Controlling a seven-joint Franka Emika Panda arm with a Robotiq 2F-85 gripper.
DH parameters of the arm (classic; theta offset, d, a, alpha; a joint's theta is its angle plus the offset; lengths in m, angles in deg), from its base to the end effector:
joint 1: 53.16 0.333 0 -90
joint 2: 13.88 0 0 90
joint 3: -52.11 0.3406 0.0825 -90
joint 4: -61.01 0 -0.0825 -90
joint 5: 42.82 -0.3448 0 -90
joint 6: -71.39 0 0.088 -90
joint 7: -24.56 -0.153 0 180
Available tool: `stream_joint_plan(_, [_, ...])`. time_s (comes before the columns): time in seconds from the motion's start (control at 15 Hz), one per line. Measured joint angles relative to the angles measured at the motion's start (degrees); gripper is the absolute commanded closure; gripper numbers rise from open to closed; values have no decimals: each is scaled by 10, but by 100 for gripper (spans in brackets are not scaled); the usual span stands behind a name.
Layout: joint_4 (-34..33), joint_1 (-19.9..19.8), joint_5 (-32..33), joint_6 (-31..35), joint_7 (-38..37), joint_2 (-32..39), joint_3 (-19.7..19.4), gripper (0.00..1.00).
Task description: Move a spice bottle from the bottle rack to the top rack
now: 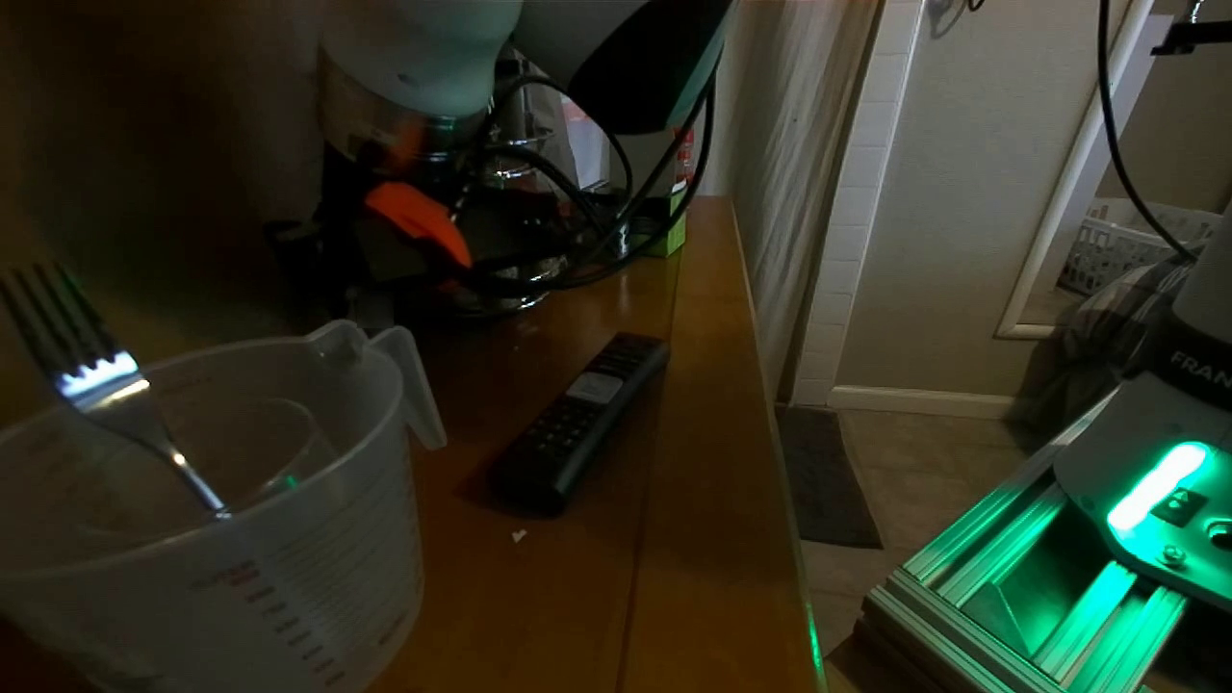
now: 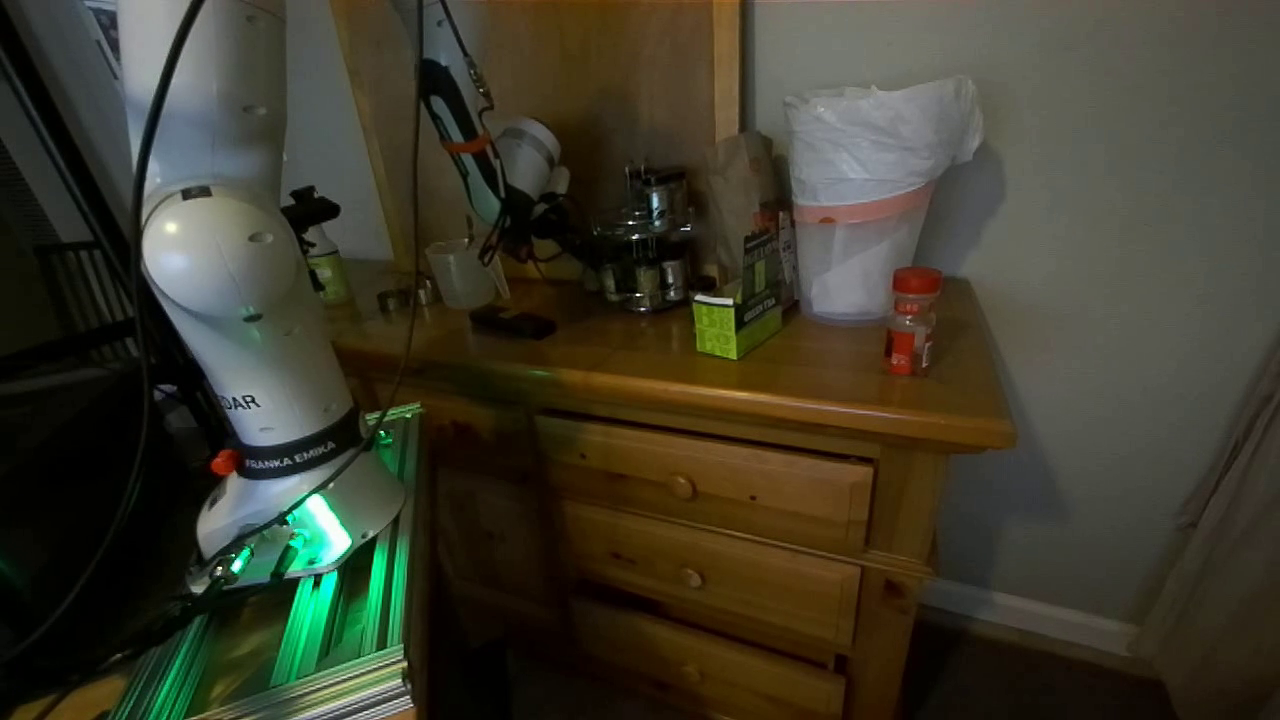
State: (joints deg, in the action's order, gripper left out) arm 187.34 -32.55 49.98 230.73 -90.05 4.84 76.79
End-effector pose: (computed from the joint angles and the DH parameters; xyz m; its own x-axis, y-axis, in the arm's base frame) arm 0.3714 0.4119 0.2700 0.7722 0.1479 0.6180 0.2506 -0.9646 -0.0822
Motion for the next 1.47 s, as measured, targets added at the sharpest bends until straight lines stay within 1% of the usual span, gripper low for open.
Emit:
stream_joint_plan(0.2, [16,0,-17,22,8,-25,20,76])
stream_joint_plan(0.33, [36,-2,-55,35,16,-57,31,76])
stream_joint_plan(0.47, [62,1,-131,48,51,-94,34,76])
stream_joint_plan(0.67, [103,7,-265,61,129,-145,38,76])
stream_joint_plan(0.87, [134,29,-397,56,209,-184,41,76])
stream_joint_plan(1.0, [145,46,-485,23,256,-212,46,76])
stream_joint_plan(1.13, [146,63,-568,-43,300,-254,51,76])
stream_joint_plan(1.27, [143,73,-629,-118,337,-314,55,76])
stream_joint_plan(1.4, [139,75,-676,-186,381,-378,54,76])
stream_joint_plan(1.47, [134,75,-701,-215,410,-408,51,51])
